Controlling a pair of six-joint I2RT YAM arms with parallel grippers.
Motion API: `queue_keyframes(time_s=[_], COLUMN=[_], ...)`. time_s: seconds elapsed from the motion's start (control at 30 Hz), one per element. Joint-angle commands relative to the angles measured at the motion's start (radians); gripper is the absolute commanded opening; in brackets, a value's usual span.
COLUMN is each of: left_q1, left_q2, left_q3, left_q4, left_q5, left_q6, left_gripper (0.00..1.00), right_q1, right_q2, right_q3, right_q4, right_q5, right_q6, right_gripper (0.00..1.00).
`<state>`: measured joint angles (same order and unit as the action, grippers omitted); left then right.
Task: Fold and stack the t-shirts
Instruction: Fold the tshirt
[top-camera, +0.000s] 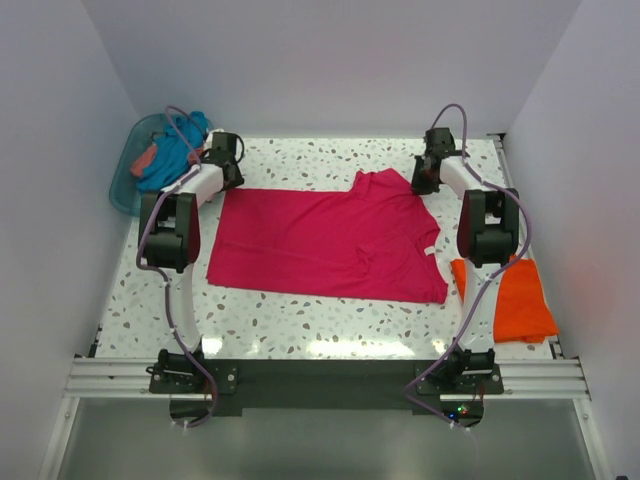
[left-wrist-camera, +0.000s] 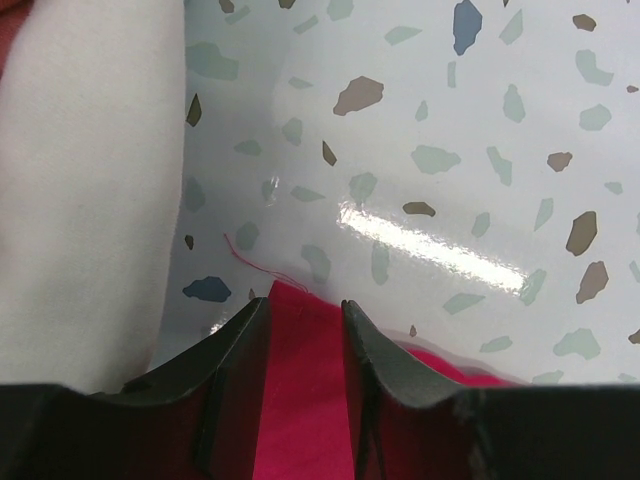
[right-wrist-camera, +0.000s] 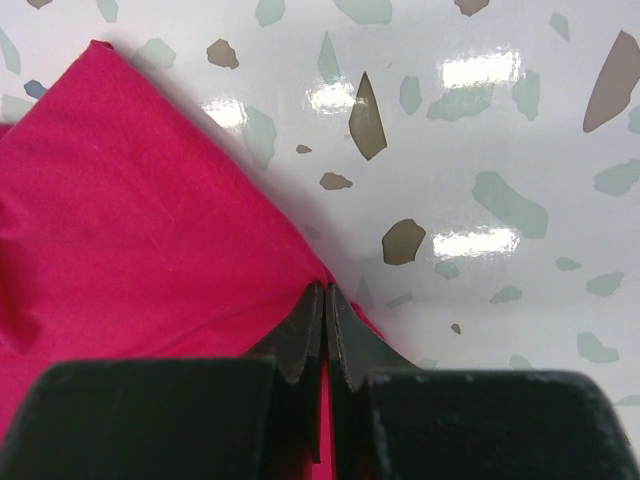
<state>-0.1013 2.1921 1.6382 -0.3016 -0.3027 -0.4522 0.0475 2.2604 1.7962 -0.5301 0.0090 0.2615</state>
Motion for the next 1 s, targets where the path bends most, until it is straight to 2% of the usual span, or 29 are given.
queue_keyframes(time_s=[0.0, 0.13, 0.3, 0.4, 0.53, 0.63, 0.97], left_q1=[-0.001, -0.001, -0.001, -0.001, -0.001, -0.001, 0.000], left_q2=[0.012, 0.032, 0.052, 0.060, 0.066, 0.054, -0.078], left_q3=[0.038, 0.041, 0.057, 0.063, 0.074, 0.075, 0.005], left_q4=[0.003, 0.001, -0.004, 0.007, 0.007, 0.028, 0.173], left_q5=[-0.010, -0.015, -0.007, 0.008, 0.014, 0.028, 0.063], left_q6=[0.004, 0.004, 0.003, 0.001, 0.001, 0.007, 0.003], left_gripper=[0.39, 0.39, 0.32, 0.25, 0.10, 0.04, 0.00], right_q1=[-0.012, -0.011, -0.015, -0.021, -0.028, -0.031, -0.046], right_q2=[-0.033, -0.030, -0.028, -0.035, -0.036, -0.041, -0.172], right_q3=[0.009, 0.009, 0.009, 0.006, 0.003, 0.003, -0.060], right_q4=[0.010, 0.009, 0.007, 0.007, 0.007, 0.013, 0.099], right_q5=[0.003, 0.000, 0.005, 0.003, -0.001, -0.007, -0.052], right_q6=[-0.001, 0.001, -0.002, -0.001, -0.001, 0.004, 0.024], right_gripper=[0.00, 0.00, 0.00, 0.00, 0.00, 0.00, 0.00])
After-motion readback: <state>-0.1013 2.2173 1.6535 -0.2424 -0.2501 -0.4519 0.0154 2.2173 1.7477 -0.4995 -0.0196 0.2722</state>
